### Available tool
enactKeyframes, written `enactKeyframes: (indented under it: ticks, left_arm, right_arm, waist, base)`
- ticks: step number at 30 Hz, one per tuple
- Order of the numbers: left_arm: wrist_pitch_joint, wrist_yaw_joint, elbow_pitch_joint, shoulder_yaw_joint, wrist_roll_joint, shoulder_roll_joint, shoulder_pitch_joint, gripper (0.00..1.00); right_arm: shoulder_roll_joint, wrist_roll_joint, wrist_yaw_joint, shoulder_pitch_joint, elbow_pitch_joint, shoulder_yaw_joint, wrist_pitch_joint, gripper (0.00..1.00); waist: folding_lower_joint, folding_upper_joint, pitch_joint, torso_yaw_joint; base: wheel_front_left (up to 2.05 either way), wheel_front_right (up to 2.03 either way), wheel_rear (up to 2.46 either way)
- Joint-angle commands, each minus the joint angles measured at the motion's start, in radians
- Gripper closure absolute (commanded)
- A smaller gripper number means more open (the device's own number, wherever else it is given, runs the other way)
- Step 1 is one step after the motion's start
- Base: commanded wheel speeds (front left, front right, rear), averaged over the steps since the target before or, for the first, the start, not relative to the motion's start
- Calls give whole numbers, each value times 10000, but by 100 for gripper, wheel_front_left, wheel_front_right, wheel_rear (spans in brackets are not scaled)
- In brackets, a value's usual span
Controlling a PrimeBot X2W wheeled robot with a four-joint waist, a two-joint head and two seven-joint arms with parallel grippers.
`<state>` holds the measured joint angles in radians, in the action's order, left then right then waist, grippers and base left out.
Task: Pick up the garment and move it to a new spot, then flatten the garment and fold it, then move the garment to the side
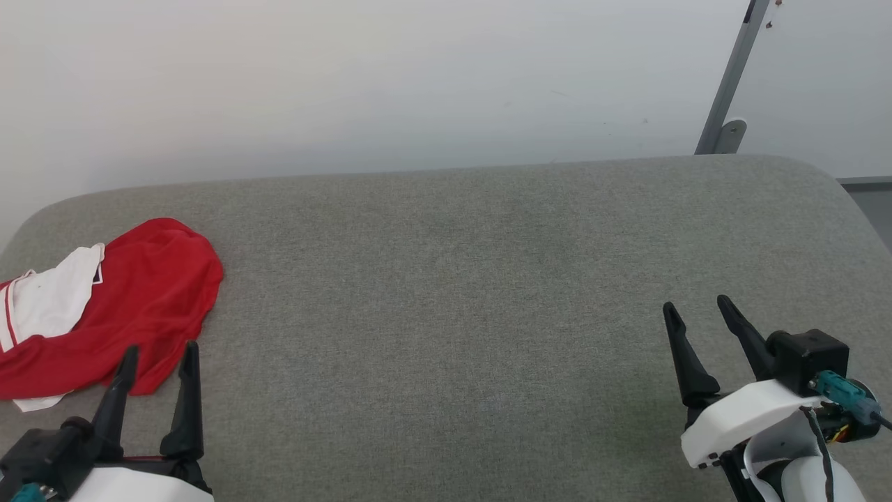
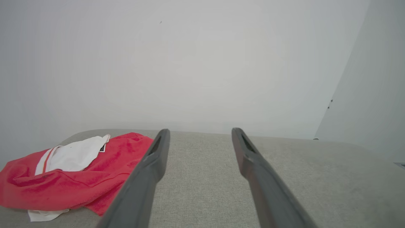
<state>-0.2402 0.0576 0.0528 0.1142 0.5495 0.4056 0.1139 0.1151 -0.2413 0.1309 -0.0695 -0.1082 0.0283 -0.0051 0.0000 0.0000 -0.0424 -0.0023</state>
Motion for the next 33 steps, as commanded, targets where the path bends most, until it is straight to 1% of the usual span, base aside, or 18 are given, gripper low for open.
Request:
enactKeyframes:
  ticks: [1,5,14,18,23,33]
  left_arm:
    - [-85,49,82,45,-178,70,156,0]
    - [-88,47,110,98,-302,150,149,0]
    - [92,5,39,134,-35,155,87,0]
    - [192,109,-63,64,80,170,9,0]
    - [333,333,-211,-198,251,223,16,0]
    - [643,835,-184,-667,440,416,211,0]
  right_arm:
    - [0,230,-3,87,58,15,-75,0]
    - [9,416,-3,102,98,21,-83,0]
    - [4,467,-3,143,154,-2,-44,0]
    - [2,436,-3,68,210,158,9,0]
    - [81,359,-3,-48,212,526,105,0]
    - [257,102,-3,-386,-54,1438,251,0]
  waist:
    - [0,0,-1,-6]
    - [0,0,-12,-18]
    - [0,0,4,-6]
    - [0,0,-9,150]
    - [0,0,-116,710]
    - [0,0,-440,2462]
  base:
    - [0,0,0]
    - [0,0,0]
    - [0,0,0]
    - [0,0,0]
    - [0,0,0]
    - [0,0,0]
